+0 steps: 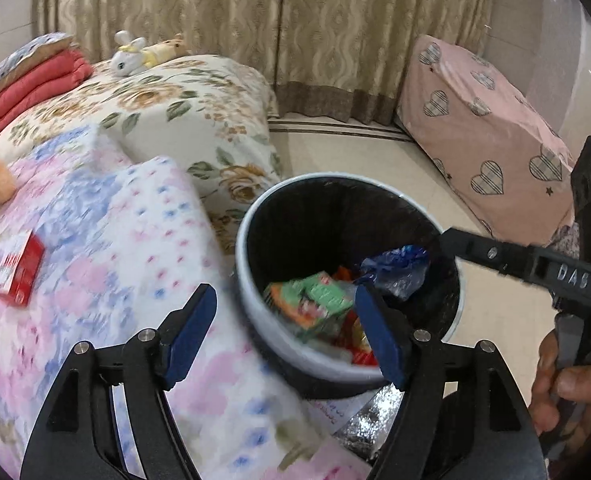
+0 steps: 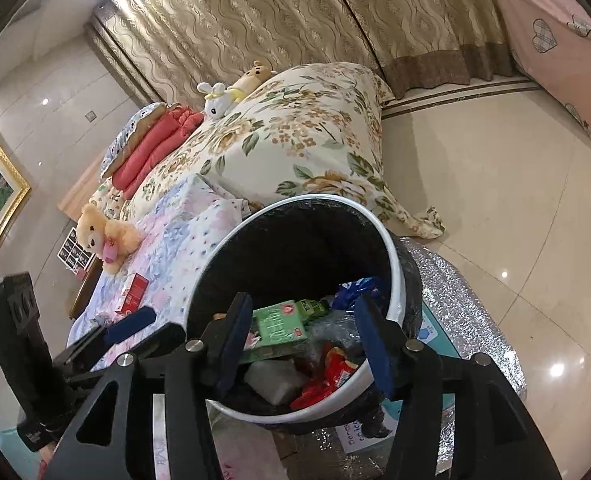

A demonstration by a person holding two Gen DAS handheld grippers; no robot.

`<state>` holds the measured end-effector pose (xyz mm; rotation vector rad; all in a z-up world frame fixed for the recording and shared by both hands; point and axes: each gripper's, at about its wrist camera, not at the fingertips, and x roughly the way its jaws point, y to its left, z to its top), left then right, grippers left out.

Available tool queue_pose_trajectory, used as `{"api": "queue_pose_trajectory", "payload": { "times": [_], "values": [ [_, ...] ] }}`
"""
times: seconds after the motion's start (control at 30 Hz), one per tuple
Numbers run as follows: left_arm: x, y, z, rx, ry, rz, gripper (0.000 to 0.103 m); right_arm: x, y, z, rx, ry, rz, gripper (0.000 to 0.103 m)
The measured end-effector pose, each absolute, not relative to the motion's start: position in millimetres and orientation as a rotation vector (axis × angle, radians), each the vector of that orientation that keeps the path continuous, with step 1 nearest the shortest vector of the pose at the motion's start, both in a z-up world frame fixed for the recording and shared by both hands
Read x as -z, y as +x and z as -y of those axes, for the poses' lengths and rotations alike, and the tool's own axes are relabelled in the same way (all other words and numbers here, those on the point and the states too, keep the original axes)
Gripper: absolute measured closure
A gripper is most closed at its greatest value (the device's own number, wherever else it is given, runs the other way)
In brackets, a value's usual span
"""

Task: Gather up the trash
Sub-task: 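Open both tools inside the bin to drop the carton and wrapper, then move both open tools back over the bed toward the foil wrapper and red-and-white box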

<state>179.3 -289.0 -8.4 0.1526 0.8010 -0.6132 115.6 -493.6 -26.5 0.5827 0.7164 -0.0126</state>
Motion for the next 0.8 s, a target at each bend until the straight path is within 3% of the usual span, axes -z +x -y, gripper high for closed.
{"api": "queue_pose_trajectory", "payload": {
  "times": [0.37,0.8],
  "values": [
    [25.5,156.1,188.9,0.442,0.041,-0.812,0.023,7.3,113.1,435.2,-0.024,0.507,-0.659,0.025],
    [44.2,148.8,65.3,0.215,-0.074,-0.83,0.02,16.4,134.6,333.1,-0.176,0.411,-0.717,0.024]
  ]
}}
